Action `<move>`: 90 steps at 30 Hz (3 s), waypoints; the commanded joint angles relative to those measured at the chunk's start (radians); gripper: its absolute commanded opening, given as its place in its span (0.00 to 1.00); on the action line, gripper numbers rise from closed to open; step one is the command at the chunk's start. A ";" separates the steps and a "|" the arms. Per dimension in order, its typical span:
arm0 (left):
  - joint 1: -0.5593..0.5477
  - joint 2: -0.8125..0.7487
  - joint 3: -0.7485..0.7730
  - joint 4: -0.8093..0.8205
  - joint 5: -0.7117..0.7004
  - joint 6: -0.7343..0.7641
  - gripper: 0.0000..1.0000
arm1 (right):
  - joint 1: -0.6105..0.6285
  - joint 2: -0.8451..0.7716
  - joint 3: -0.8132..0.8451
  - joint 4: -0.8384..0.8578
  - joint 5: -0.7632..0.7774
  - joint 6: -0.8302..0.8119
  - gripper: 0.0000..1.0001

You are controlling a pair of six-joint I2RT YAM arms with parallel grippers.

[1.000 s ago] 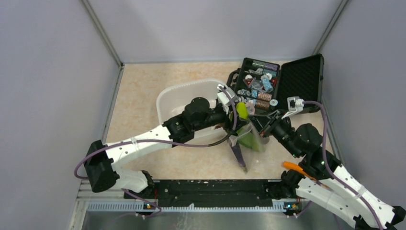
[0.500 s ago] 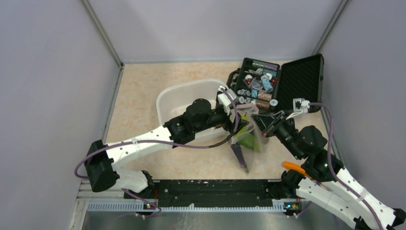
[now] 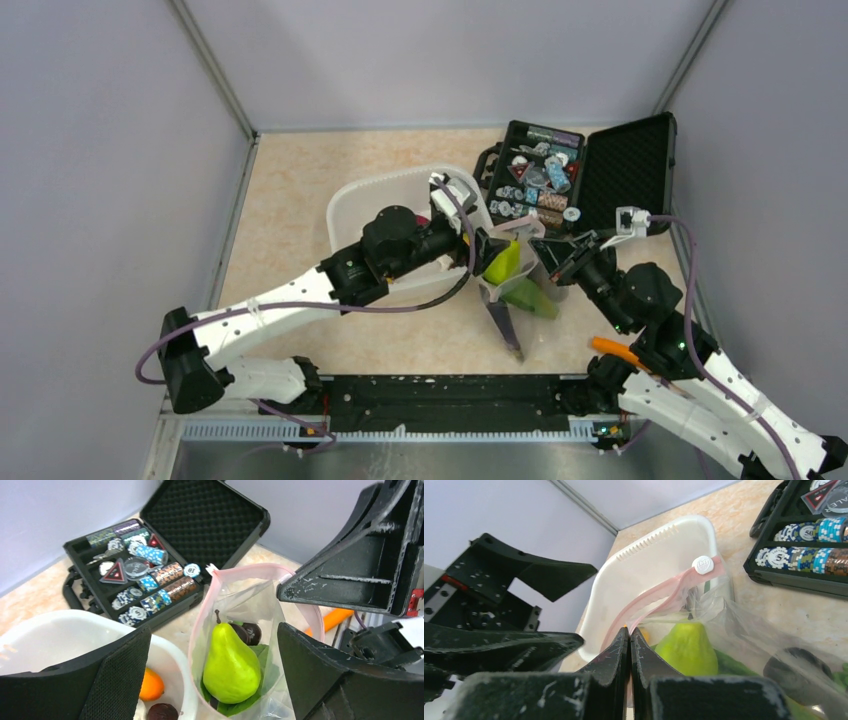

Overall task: Place the food in the zip-top bag and seal the zipper
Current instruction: Place the fake fruit in the zipper food storage bag, then adjust the zipper food storage bag at the center of the board.

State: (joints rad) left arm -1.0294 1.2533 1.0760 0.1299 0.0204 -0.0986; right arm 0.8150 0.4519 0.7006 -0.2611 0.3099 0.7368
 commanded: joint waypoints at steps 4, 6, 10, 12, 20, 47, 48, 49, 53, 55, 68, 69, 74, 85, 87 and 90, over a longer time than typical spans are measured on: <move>-0.001 -0.018 0.046 -0.151 -0.269 -0.004 0.93 | 0.002 0.000 0.020 0.000 0.048 0.010 0.00; 0.003 0.038 0.089 -0.270 -0.301 -0.019 0.91 | 0.001 0.003 0.023 -0.001 0.047 0.009 0.00; 0.022 0.110 0.152 -0.419 -0.237 -0.072 0.75 | 0.002 0.005 0.029 -0.004 0.045 0.006 0.00; 0.028 0.103 0.144 -0.411 -0.207 -0.100 0.71 | 0.001 0.005 0.031 -0.008 0.046 0.005 0.00; 0.065 0.065 0.107 -0.350 -0.033 -0.092 0.61 | 0.001 0.006 0.024 -0.009 0.049 0.008 0.00; 0.074 0.087 0.291 -0.277 0.122 -0.033 0.00 | 0.003 -0.133 -0.005 0.085 0.056 -0.043 0.00; 0.074 0.088 0.300 -0.271 0.130 -0.022 0.00 | 0.002 -0.148 -0.015 0.083 0.082 -0.039 0.00; 0.075 0.090 0.307 -0.264 0.129 -0.012 0.00 | 0.001 -0.169 -0.030 0.071 0.120 -0.032 0.00; 0.098 0.138 0.306 -0.251 0.147 -0.032 0.00 | 0.002 -0.169 -0.043 -0.046 0.221 0.024 0.00; 0.104 0.167 0.314 -0.277 0.152 -0.061 0.00 | 0.001 -0.140 -0.022 -0.090 0.224 0.039 0.00; 0.112 0.146 0.259 -0.304 0.034 -0.119 0.00 | 0.001 -0.100 0.002 0.122 -0.060 -0.130 0.00; 0.112 0.141 0.252 -0.296 0.042 -0.123 0.00 | 0.001 -0.101 0.001 0.134 -0.076 -0.133 0.00; 0.115 0.129 0.229 -0.255 0.078 -0.139 0.00 | 0.002 -0.112 -0.004 0.159 -0.069 -0.147 0.00; 0.115 0.132 0.171 -0.214 0.097 -0.180 0.00 | 0.001 -0.112 -0.006 0.158 -0.006 -0.157 0.00; 0.115 0.127 0.148 -0.210 0.069 -0.204 0.02 | 0.001 -0.097 -0.001 0.139 0.011 -0.152 0.00; 0.117 0.112 0.101 -0.188 0.061 -0.228 0.21 | 0.001 -0.067 0.011 0.109 0.023 -0.141 0.00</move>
State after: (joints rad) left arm -0.9176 1.4174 1.2224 -0.1204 0.1059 -0.2840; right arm 0.8150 0.3550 0.6563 -0.1902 0.2989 0.5941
